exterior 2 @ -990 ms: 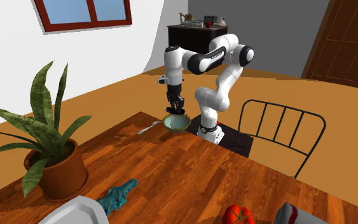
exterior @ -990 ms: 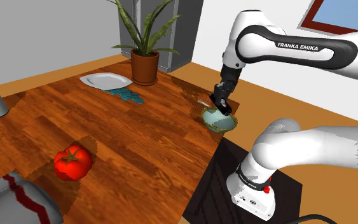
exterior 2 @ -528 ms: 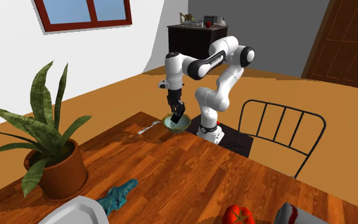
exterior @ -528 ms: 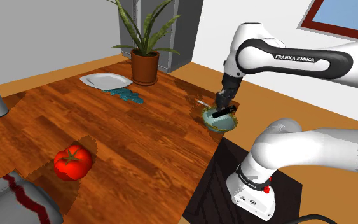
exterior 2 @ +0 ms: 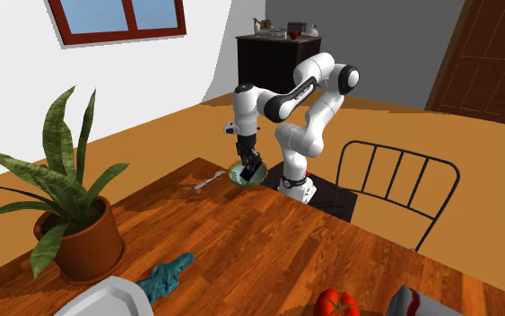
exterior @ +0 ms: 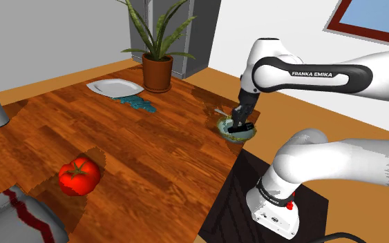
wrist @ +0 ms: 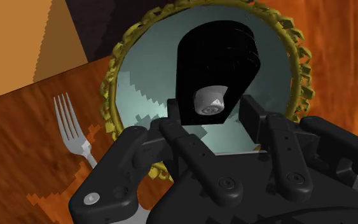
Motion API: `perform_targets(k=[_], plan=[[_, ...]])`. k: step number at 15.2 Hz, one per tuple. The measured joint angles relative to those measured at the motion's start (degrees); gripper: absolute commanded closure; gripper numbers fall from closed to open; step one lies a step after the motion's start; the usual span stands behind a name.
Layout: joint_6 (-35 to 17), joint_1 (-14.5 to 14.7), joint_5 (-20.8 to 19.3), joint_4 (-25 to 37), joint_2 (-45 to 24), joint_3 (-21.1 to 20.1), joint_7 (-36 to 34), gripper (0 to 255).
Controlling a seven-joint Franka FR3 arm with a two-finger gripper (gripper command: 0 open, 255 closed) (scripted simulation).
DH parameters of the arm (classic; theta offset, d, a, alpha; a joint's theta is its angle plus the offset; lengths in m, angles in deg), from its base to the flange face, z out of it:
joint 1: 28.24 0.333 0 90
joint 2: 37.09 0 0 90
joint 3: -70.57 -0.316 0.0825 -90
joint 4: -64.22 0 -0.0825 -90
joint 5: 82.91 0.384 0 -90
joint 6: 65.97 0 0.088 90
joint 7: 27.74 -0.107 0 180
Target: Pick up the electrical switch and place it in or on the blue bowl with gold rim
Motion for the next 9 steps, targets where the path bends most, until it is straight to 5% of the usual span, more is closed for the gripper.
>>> perform_targets(k=[5, 6, 9], plan=[[-0.32, 0.01, 0.00, -0.19, -0.11, 0.00, -0.04, 255], [-0.33, 0.01, 0.00, -0.20, -0.11, 0.00, -0.04, 0], [-0.34, 0.02, 0.00, -0.19, -0.11, 0.00, -0.04, 0]])
